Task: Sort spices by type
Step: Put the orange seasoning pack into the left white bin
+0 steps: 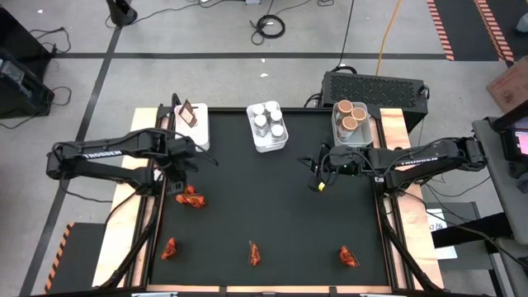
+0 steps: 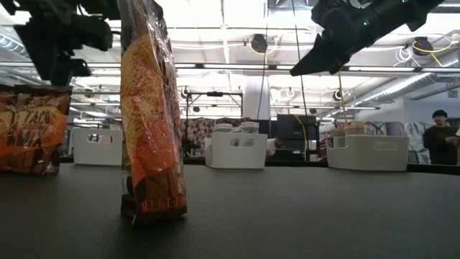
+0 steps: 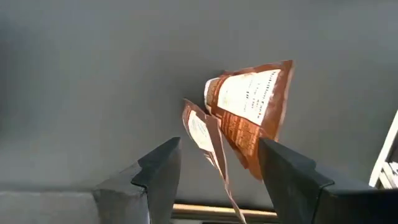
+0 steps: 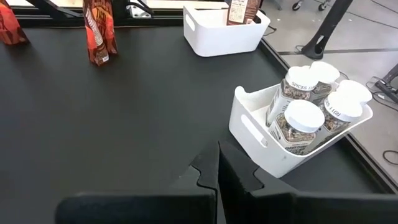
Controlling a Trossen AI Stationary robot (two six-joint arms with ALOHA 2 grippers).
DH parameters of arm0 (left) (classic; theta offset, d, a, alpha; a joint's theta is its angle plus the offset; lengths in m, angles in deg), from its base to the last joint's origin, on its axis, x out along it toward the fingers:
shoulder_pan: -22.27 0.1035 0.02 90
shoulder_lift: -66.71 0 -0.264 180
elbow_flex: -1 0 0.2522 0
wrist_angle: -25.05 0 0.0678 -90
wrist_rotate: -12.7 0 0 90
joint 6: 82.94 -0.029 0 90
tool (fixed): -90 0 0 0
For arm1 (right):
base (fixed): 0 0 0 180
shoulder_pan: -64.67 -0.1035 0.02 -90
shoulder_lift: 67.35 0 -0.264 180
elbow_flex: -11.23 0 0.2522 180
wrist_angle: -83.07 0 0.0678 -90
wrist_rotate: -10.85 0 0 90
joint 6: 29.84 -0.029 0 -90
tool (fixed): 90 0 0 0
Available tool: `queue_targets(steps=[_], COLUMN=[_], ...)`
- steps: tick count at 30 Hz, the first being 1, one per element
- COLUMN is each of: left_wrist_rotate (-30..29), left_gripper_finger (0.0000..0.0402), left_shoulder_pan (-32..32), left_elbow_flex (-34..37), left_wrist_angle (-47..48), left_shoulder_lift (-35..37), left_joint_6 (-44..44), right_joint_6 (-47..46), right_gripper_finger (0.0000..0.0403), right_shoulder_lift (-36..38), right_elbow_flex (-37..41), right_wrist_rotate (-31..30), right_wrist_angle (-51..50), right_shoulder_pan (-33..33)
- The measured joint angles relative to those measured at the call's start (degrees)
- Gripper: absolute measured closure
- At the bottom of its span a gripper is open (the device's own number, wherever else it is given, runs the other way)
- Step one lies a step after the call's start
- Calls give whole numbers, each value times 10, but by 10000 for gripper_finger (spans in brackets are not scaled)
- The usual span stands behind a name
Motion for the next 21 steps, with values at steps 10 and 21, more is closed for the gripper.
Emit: queue_targets(steps=[10,21], left_wrist_rotate=[-19,-19], left_gripper_finger=[187,249], left_shoulder_pan=[-20,-22], left_elbow_flex=[53,86], left_wrist_angle=[-25,-48], left_shoulder_lift=[-5,-26], left_joint_6=[38,46], right_joint_6=[2,14], right_gripper_finger=[403,403], right_shoulder_lift=[0,0], right_elbow_flex=[0,0], right_wrist_rotate=[0,0], right_wrist_angle=[-3,-5], right_shoulder_pan=[0,0])
